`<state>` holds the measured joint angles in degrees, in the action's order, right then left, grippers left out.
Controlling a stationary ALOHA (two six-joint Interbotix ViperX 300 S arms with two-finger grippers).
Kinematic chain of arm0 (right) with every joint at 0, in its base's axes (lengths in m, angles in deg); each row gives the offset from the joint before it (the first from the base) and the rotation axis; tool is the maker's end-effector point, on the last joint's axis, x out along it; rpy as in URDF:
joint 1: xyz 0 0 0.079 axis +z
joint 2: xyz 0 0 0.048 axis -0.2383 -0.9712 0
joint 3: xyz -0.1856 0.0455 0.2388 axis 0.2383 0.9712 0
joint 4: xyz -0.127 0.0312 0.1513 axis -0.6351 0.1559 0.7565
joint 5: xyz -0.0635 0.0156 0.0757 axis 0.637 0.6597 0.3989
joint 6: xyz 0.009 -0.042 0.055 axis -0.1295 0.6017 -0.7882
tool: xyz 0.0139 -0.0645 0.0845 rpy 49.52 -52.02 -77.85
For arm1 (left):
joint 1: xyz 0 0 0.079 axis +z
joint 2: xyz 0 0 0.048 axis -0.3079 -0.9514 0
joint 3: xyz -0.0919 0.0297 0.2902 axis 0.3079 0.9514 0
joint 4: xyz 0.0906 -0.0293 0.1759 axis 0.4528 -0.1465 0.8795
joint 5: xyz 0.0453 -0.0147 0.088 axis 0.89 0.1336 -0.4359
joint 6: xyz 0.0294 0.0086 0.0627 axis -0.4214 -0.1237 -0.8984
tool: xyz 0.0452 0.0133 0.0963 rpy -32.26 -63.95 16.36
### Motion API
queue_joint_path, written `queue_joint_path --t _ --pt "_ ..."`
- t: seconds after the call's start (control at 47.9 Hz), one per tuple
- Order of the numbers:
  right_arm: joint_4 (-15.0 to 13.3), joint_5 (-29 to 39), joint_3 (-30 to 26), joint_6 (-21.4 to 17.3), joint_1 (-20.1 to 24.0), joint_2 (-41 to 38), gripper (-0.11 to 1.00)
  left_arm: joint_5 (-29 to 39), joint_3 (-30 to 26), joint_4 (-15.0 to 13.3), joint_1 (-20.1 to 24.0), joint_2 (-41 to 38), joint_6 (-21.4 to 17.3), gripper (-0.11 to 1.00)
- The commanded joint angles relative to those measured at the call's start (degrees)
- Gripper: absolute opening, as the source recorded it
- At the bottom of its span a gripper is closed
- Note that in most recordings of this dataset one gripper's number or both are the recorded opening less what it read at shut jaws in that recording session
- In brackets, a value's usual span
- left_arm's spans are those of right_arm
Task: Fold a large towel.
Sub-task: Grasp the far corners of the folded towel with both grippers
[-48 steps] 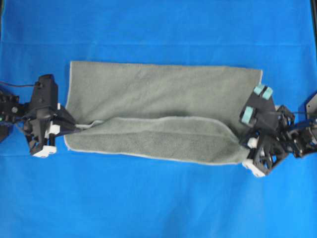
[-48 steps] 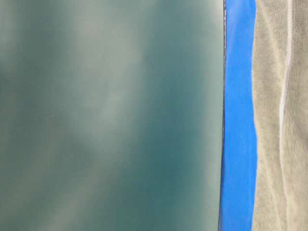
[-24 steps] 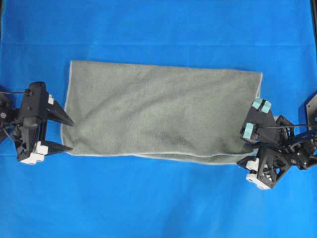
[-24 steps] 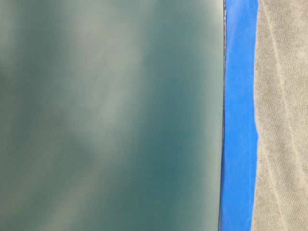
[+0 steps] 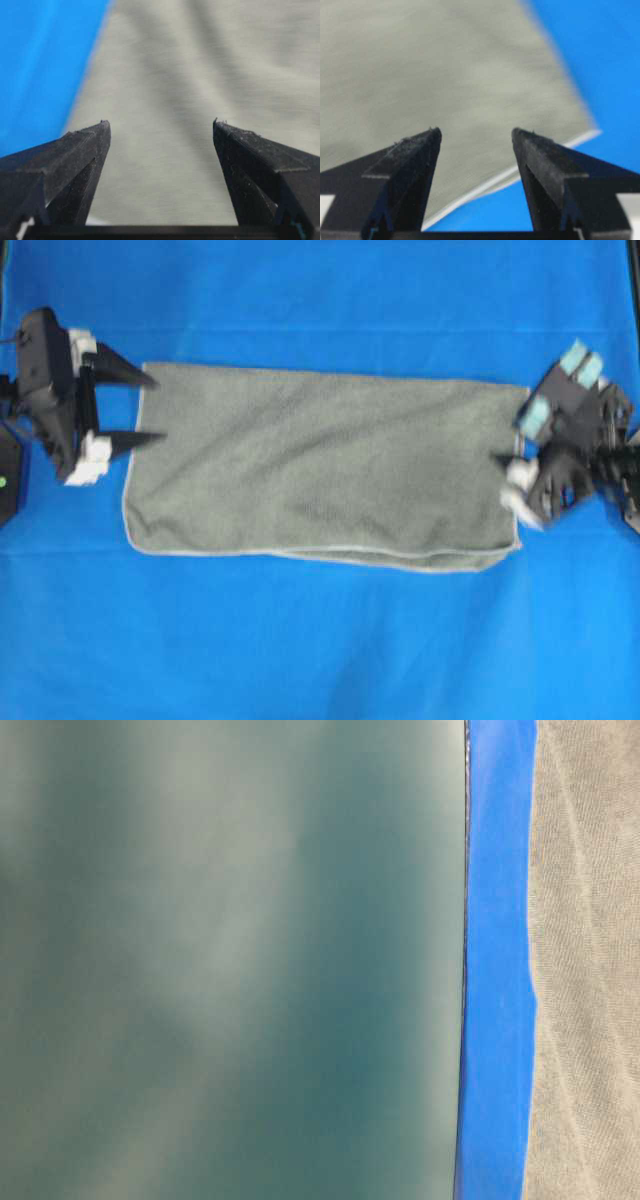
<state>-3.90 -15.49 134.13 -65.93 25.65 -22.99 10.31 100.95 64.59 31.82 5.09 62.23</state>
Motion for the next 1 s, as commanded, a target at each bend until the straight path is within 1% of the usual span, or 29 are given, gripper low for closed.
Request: queue_joint_path --t 0.0,0.146,0.271,0.355,0.417,0.48,0.605,0.71,0.835,0.918,0.939,0.981 --pt "-2.11 -2.64 1.14 0.09 -6.06 -0.70 0.61 -0.35 -2.11 0.18 3.78 -3.52 -0.18 0.79" --pt "-6.86 -13.01 5.19 0.18 -16.26 -3.34 0.61 -0.44 -4.92 0.26 7.73 -12.30 -0.97 0.79" --pt "-10.46 -21.45 7.03 0.18 -24.26 -6.33 0.61 -0.44 -7.82 0.18 9.76 -19.78 -3.96 0.79" --pt "-12.66 -26.10 7.29 0.18 -28.21 -9.05 0.61 -0.88 -9.76 0.26 11.07 -24.70 -5.54 0.79" --pt "-13.71 -29.09 7.29 0.35 -30.15 -11.25 0.61 -1.05 -10.72 0.18 11.69 -27.25 -5.98 0.79" --pt "-13.89 -32.26 7.12 1.05 -30.67 -13.89 0.61 -1.14 -11.43 0.26 12.22 -29.18 -6.15 0.79" --pt "-13.80 -35.86 7.21 1.41 -30.76 -17.84 0.61 -1.14 -11.60 0.18 12.92 -31.38 -6.24 0.79" --pt "-13.80 -36.56 7.56 1.41 -30.76 -20.48 0.61 -1.05 -11.16 0.18 13.89 -32.34 -6.24 0.78" --pt "-13.27 -37.79 8.35 1.05 -30.67 -21.62 0.61 -0.53 -10.63 0.26 14.50 -33.13 -6.33 0.74" --pt "-12.92 -38.23 8.88 1.05 -30.67 -21.27 0.61 0.97 -10.63 0.18 14.50 -33.31 -6.33 0.67" --pt "-12.92 -38.23 9.05 1.14 -30.67 -21.18 0.61 1.49 -10.63 0.18 14.50 -33.31 -6.33 0.64" --pt "-12.92 -38.23 9.05 1.23 -30.67 -21.01 0.61 2.90 -10.81 0.26 14.50 -33.31 -6.24 0.54"
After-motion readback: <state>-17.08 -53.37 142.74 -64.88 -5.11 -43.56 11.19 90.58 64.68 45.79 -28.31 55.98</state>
